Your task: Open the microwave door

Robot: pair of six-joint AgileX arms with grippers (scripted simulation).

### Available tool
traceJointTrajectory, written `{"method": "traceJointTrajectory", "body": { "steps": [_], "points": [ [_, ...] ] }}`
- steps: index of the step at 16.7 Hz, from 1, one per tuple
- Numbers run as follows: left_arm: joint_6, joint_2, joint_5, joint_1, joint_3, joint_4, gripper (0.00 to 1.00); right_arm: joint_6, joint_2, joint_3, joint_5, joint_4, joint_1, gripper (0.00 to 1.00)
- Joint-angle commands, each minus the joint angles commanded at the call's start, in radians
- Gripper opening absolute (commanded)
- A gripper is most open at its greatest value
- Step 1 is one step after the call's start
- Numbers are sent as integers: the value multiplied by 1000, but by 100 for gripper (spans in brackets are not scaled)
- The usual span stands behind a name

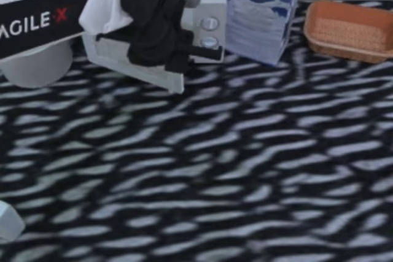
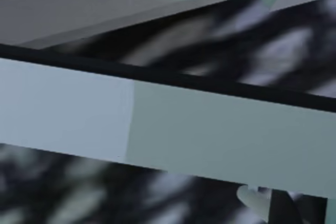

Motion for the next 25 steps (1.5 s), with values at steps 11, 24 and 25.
{"method": "traceJointTrajectory", "body": {
  "steps": [11, 24, 25],
  "points": [
    [19, -22, 10, 5, -14, 16, 0, 0, 0, 0, 0, 0, 0, 100],
    [19, -22, 10, 5, -14, 16, 0, 0, 0, 0, 0, 0, 0, 100],
    [19, -22, 10, 5, -14, 16, 0, 0, 0, 0, 0, 0, 0, 100]
  ]
}}
